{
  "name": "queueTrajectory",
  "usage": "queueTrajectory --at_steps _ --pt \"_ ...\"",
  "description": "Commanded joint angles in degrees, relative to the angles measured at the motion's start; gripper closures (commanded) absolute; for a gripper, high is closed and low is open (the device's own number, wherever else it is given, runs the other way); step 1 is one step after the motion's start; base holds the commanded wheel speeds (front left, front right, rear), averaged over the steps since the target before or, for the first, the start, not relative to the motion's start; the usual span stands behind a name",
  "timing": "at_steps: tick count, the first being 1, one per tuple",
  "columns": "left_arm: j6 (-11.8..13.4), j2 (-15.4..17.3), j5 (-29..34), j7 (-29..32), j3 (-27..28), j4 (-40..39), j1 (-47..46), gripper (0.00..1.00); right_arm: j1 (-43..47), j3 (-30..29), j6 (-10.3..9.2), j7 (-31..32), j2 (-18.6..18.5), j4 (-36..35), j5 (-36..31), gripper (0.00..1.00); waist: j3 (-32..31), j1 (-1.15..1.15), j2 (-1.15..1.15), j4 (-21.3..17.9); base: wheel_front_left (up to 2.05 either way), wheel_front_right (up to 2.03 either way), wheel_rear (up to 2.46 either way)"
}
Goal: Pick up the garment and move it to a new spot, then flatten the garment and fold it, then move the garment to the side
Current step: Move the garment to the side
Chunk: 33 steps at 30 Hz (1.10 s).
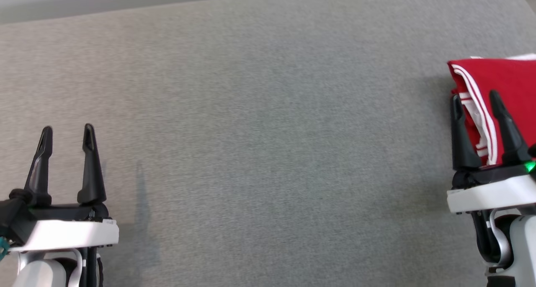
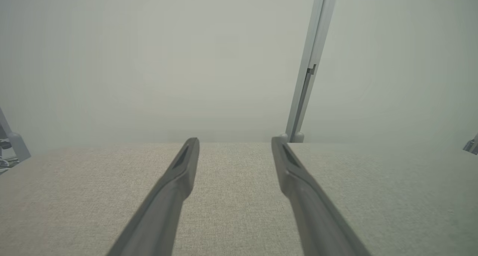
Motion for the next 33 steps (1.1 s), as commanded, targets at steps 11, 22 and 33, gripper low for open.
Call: queueTrajectory --at_steps 11,22,33 --pt "0.19 -1.22 0.86 -1.69 -0.39 2.42 4.93 0.00 5.56 0.98 0.00 2.65 0.39 -1.62 -0.91 0.00 -7.94 0.00 0.00 6.24 0.00 0.00 0.00" --pt "0.31 0.50 2.57 0.68 -2.37 1.68 8.74 0.00 10.37 0.40 0.01 5.24 -0.80 -3.21 -0.15 0.00 -12.70 0.00 0.00 5.66 0.00 0.00 0.00" --pt "1.36 1.40 3.14 3.17 -3.48 0.61 12.44 0.00 16.04 -0.75 0.01 8.36 -0.88 -6.83 -0.26 0.00 -16.99 0.00 0.00 5.59 0.00 0.00 0.00"
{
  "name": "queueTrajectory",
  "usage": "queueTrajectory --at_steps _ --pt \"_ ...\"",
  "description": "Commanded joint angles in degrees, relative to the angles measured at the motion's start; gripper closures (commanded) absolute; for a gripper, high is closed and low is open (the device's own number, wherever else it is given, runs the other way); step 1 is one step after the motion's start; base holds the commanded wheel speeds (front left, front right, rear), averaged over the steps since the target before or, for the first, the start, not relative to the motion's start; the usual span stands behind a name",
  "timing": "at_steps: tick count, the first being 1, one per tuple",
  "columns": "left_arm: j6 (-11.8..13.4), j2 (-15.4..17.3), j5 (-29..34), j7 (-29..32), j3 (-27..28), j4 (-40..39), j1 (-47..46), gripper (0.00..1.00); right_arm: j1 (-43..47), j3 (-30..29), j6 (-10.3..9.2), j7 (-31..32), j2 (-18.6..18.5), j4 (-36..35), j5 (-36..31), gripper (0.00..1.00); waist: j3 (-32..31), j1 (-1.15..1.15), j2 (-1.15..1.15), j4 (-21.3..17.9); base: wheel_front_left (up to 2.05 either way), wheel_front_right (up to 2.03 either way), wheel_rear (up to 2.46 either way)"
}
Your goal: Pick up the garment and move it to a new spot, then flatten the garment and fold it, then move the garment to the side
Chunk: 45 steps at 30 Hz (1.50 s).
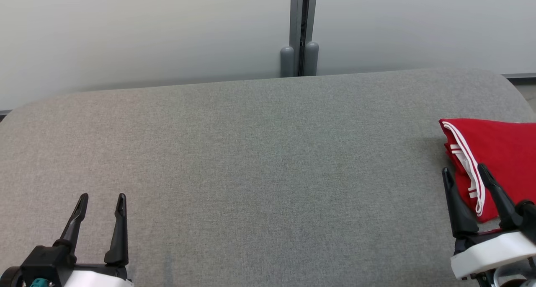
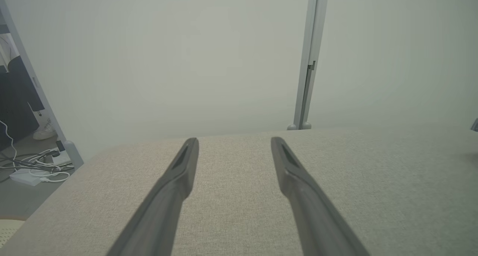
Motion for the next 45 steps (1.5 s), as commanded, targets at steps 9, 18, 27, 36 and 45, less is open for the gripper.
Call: queueTrajectory --at_steps 9,18,27,36,45 --pt "0.78 0.97 0.05 1.53 -0.35 -0.86 3.11 0.00 4.61 -1.19 0.02 2.46 0.20 -3.30 -0.31 0.00 -3.12 0.00 0.00 0.15 0.00 0.00 0.00" --pt "1.19 0.95 -0.50 2.15 -0.66 -0.76 3.52 0.00 5.91 -1.77 0.02 3.69 0.18 -4.55 -0.46 0.00 -4.43 0.00 0.00 0.33 0.00 0.00 0.00" --pt "1.66 0.94 -1.15 2.21 -0.49 -0.75 4.23 0.00 6.08 -1.79 0.02 3.78 0.58 -4.27 -0.25 0.00 -5.15 0.00 0.00 0.14 0.00 0.00 0.00" --pt "1.79 1.14 -1.44 2.50 -0.86 -0.81 3.69 0.00 6.19 -2.01 0.02 3.94 0.71 -4.50 -0.15 0.00 -4.75 0.00 0.00 0.05 0.00 0.00 0.00" --pt "2.15 1.16 -1.61 2.60 -1.09 -0.63 3.50 0.00 6.20 -1.81 0.02 3.83 0.75 -4.35 -0.24 0.00 -4.44 0.00 0.00 0.03 0.00 0.00 0.00"
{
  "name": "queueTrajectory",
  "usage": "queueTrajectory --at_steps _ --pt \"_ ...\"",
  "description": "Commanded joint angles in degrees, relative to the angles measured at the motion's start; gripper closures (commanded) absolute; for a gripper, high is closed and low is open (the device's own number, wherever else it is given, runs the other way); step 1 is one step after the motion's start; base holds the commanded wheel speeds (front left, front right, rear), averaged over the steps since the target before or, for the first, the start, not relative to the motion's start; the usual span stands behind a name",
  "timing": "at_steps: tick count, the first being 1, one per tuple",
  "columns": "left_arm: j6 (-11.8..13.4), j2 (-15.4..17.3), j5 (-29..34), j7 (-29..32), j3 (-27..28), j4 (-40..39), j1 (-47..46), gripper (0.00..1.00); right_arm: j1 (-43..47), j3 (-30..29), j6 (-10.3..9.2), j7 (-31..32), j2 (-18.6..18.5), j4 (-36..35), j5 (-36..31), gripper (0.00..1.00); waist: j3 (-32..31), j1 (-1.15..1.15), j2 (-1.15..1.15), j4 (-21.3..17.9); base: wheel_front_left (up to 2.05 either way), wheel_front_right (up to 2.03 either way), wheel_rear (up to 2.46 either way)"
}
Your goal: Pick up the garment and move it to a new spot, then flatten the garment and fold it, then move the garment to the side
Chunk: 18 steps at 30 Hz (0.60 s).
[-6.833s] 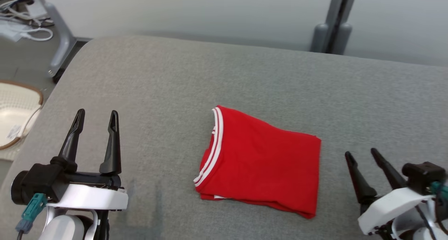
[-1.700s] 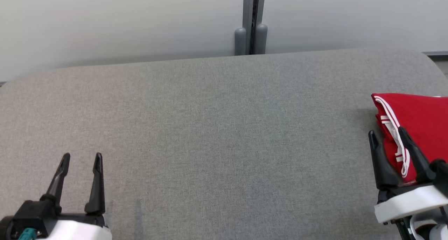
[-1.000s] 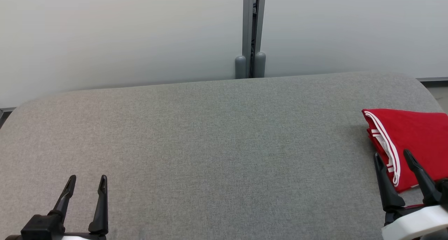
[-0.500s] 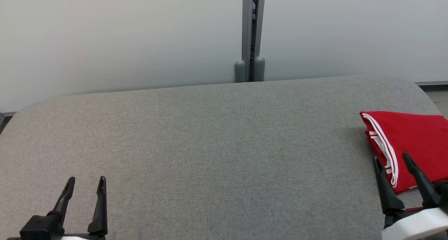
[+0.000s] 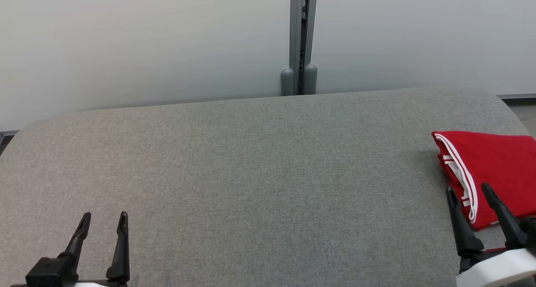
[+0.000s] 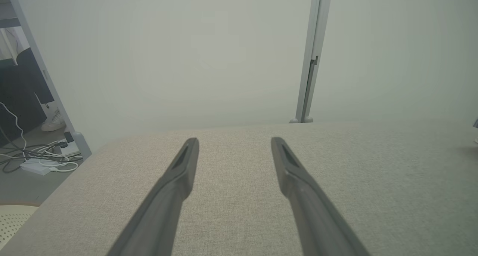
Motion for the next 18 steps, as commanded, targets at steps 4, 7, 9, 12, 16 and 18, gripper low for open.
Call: queueTrajectory --at_steps 4,7,9,12,16,18 --pt "0.35 0.19 -0.29 -0.05 -0.14 -0.01 -0.14 0.00 0.44 0.00 0.02 0.00 0.02 0.11 -0.14 0.00 0.15 0.00 0.00 -0.05 0.00 0.00 0.00" --pt "0.59 0.21 -0.25 -0.05 -0.22 -0.04 -0.36 0.00 0.45 0.05 0.02 0.02 0.02 0.05 -0.09 0.00 0.23 0.00 0.00 -0.05 0.00 0.00 0.00" --pt "0.71 0.26 -0.21 -0.10 -0.28 -0.10 -0.43 0.00 0.37 0.08 0.02 -0.01 0.00 0.06 -0.07 0.00 0.30 0.00 0.00 -0.05 0.00 0.00 0.00" --pt "0.75 0.34 -0.22 -0.07 -0.33 -0.02 -0.53 0.00 0.42 0.11 0.02 -0.02 -0.03 0.11 -0.01 0.00 0.34 0.00 0.00 0.02 0.00 0.00 0.00" --pt "0.80 0.51 -0.26 -0.16 -0.38 0.12 -0.75 0.00 0.44 0.23 0.02 -0.04 -0.04 0.21 0.00 0.00 0.42 0.00 0.00 0.13 0.00 0.00 0.00" --pt "0.89 0.59 -0.30 -0.24 -0.38 0.19 -0.85 0.00 0.45 0.32 0.02 -0.12 -0.07 0.23 0.04 0.00 0.45 0.00 0.00 0.15 0.00 0.00 0.00"
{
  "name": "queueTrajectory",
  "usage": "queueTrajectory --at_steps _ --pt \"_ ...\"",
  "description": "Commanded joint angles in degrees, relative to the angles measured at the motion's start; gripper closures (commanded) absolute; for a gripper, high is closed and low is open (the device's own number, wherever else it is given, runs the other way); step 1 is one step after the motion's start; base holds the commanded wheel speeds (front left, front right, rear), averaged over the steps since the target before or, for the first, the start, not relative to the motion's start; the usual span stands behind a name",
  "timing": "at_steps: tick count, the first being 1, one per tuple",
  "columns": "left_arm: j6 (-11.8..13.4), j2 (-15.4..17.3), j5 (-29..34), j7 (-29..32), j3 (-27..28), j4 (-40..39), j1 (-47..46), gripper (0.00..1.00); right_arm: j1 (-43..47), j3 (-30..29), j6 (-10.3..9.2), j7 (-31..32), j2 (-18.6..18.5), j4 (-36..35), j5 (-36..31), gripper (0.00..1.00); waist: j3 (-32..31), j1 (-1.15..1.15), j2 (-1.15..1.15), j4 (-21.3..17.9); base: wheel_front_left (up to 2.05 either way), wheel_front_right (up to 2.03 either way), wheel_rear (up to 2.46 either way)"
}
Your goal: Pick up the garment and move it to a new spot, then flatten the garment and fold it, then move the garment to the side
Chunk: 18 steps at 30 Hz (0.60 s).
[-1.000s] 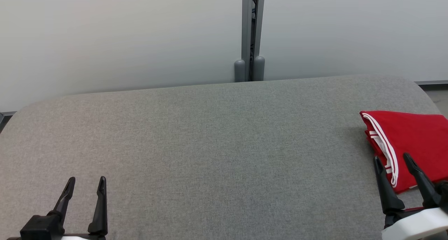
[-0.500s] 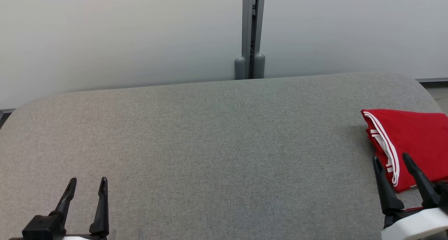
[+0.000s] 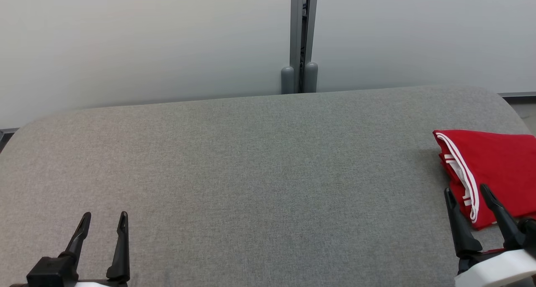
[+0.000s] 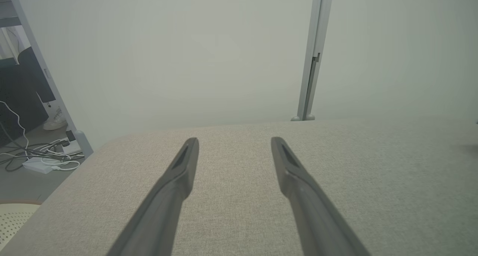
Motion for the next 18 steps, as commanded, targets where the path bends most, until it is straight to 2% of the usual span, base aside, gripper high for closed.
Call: queueTrajectory --at_steps 1,8,9,12,18 --pt "0.26 0.37 -0.29 -0.27 0.15 0.10 -0.68 0.00 0.35 0.07 0.02 -0.14 -0.07 0.14 0.01 0.00 0.02 0.00 0.00 0.01 0.00 0.00 0.00" --pt "0.70 0.81 0.15 -0.46 0.12 0.28 -0.89 0.00 0.45 0.20 0.02 -0.22 -0.18 -0.01 0.19 0.00 0.14 0.00 0.00 0.17 0.00 0.00 0.00" --pt "0.47 0.86 0.04 -0.57 0.00 0.24 -0.96 1.00 0.45 0.15 0.02 -0.20 -0.23 -0.10 0.16 1.00 0.16 0.00 0.00 0.26 0.00 0.00 0.00" --pt "0.42 -0.54 -0.43 -0.25 -0.52 0.95 0.19 1.00 0.00 0.07 0.00 0.08 0.34 1.35 0.57 1.00 0.18 0.00 0.00 0.26 0.00 0.00 0.00" --pt "-0.71 -1.83 -6.52 -0.24 0.06 1.68 -0.98 1.00 -2.12 -1.13 0.00 1.63 0.65 4.03 6.98 1.00 0.26 0.00 0.00 0.31 0.00 0.00 0.00"
